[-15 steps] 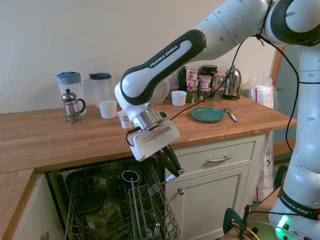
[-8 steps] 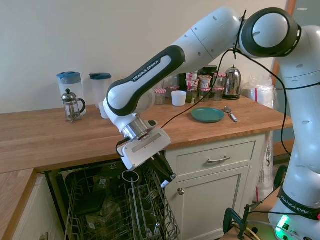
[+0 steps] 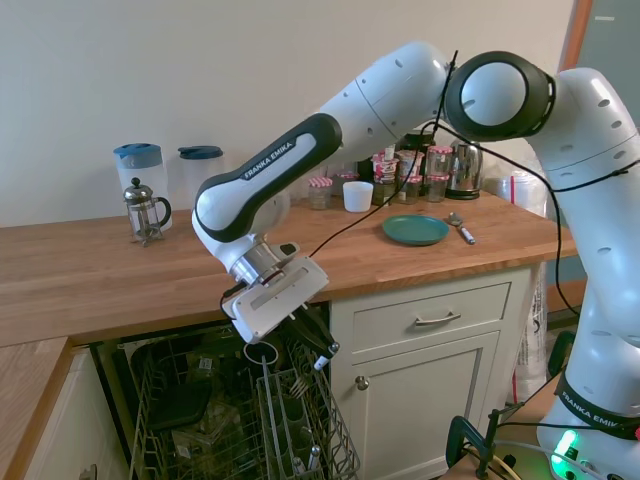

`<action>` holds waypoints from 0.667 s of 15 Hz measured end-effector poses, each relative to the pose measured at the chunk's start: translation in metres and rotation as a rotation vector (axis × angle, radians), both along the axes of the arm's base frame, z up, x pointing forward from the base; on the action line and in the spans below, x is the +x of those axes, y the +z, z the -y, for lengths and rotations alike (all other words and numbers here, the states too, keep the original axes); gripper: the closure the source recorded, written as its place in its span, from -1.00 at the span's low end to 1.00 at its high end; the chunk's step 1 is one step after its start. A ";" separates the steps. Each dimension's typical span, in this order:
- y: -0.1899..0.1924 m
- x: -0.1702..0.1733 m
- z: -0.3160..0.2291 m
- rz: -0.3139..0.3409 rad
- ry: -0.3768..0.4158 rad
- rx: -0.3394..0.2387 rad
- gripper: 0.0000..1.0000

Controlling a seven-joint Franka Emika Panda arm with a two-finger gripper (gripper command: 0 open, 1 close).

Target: Put the fork in the dishwasher

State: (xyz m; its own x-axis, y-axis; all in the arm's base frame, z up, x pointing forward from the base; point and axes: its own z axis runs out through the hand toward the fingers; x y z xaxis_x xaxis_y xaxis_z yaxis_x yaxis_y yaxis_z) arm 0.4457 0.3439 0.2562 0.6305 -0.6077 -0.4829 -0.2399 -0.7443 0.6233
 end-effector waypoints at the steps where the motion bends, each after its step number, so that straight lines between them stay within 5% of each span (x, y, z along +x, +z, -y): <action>1: -0.002 -0.002 -0.004 -0.008 0.008 -0.004 1.00; 10: -0.025 -0.007 -0.033 -0.039 0.037 -0.050 1.00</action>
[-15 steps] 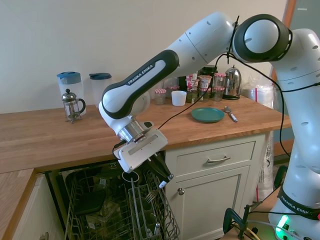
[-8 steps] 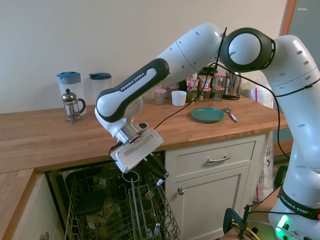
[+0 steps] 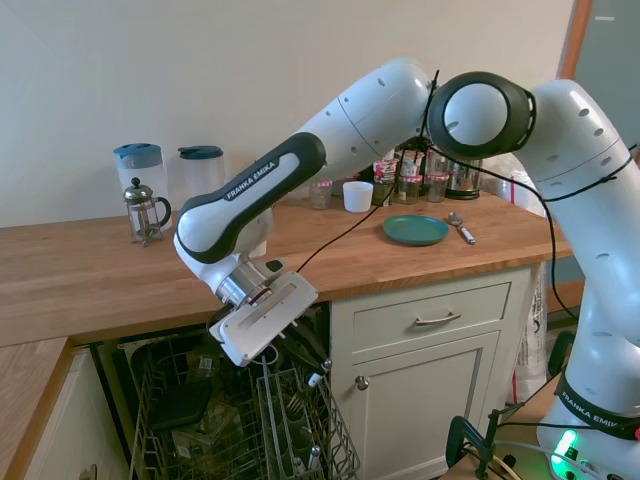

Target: Put the fork in the dishwasher

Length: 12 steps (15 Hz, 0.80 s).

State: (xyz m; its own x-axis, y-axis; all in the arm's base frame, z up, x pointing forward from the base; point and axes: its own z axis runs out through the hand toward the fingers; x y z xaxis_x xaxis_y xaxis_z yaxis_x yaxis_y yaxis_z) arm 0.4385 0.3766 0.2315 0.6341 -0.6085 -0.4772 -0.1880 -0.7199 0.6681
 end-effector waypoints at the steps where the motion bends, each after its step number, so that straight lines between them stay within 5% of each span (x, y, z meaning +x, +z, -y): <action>1: -0.002 0.001 -0.002 -0.006 0.004 -0.013 1.00; 6: -0.002 -0.001 -0.015 -0.032 0.033 -0.106 1.00; 12: -0.006 0.001 -0.024 -0.037 0.045 -0.132 1.00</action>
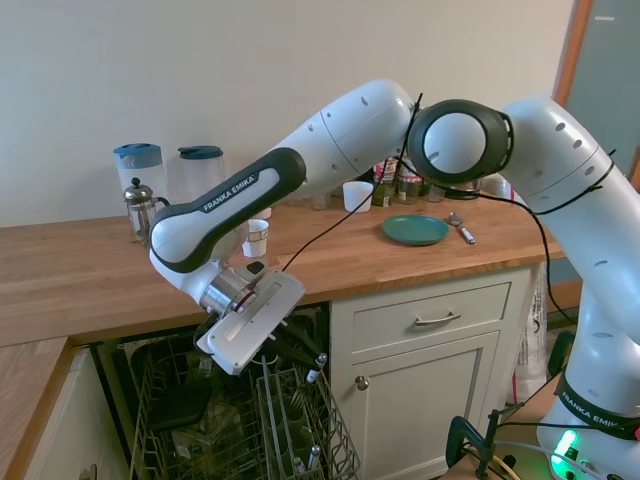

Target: Put the fork in the dishwasher

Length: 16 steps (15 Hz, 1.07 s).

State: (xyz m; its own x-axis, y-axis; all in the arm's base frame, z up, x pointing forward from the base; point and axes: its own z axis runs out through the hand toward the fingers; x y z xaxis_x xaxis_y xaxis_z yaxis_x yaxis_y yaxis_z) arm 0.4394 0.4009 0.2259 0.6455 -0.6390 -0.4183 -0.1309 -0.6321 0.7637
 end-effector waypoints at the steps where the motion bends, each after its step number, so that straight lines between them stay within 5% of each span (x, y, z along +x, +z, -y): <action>1: -0.006 0.000 -0.002 -0.003 0.002 -0.005 1.00; 16: -0.019 0.004 -0.022 -0.006 0.025 -0.076 1.00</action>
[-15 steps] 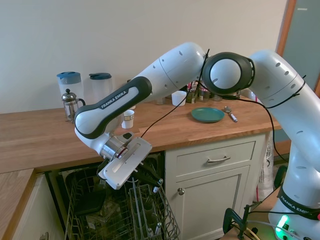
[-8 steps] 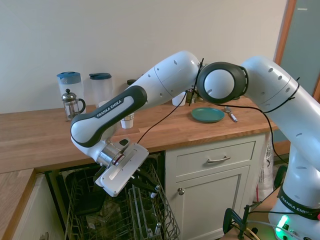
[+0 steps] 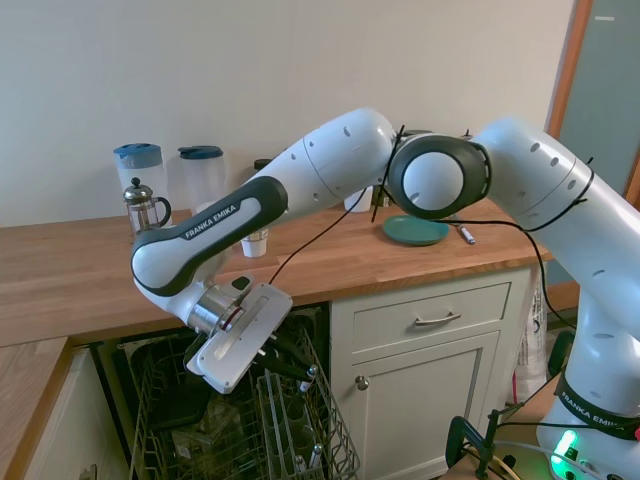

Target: Put the fork in the dishwasher

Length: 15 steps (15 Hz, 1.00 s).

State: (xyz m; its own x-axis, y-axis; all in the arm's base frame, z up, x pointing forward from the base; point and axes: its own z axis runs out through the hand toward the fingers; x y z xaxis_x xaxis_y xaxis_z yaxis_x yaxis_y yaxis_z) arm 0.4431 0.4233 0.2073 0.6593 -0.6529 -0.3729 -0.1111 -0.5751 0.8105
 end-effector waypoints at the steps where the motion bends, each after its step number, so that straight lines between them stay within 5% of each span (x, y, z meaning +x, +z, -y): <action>1: -0.001 -0.001 0.000 -0.004 0.001 -0.010 1.00; 6: -0.012 0.001 -0.005 -0.011 0.006 -0.032 1.00; 7: -0.013 0.002 -0.007 -0.010 0.006 -0.030 -1.00; 15: -0.001 0.017 -0.015 0.017 0.007 -0.012 -1.00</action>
State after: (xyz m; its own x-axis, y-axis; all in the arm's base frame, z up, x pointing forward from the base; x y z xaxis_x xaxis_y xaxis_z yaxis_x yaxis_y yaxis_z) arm 0.4600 0.4387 0.2061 0.6703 -0.6523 -0.3538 -0.1205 -0.5661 0.8155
